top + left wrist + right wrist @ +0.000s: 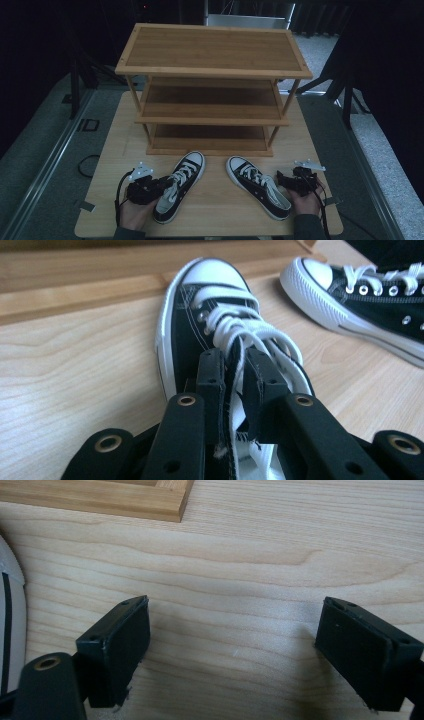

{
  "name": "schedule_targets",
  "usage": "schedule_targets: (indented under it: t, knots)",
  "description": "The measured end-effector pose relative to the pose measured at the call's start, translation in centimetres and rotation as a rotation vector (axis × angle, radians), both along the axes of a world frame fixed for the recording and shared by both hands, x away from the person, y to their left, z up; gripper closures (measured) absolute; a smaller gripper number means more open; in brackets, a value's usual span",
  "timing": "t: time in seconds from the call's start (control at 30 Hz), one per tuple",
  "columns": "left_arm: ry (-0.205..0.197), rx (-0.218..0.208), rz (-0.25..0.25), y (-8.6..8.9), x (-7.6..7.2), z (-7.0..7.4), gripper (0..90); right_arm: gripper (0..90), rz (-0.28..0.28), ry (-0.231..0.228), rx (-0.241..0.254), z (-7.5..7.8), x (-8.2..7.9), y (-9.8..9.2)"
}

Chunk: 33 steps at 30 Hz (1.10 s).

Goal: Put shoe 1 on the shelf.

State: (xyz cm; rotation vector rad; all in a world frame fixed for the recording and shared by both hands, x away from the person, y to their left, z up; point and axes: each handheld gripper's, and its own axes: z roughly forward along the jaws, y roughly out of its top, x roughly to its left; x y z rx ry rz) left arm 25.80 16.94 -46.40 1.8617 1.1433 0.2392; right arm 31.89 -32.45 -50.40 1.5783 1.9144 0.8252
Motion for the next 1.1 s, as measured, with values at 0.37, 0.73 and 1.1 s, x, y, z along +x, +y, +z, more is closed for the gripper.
schedule_targets:
  t: [0.37,0.73,1.1]
  knots:
    - [0.033,0.041,0.014,-0.3,0.5,-0.6,82.9,14.2,0.005,0.000,-0.001,0.0,0.0,0.0]
    - [0.055,0.044,0.022,-0.5,0.6,-0.7,86.6,14.2,0.007,0.000,-0.001,0.0,0.0,0.0]
    - [0.125,-0.199,0.010,0.7,1.2,-0.9,87.9,14.2,0.009,-0.001,-0.001,0.0,0.0,0.0]
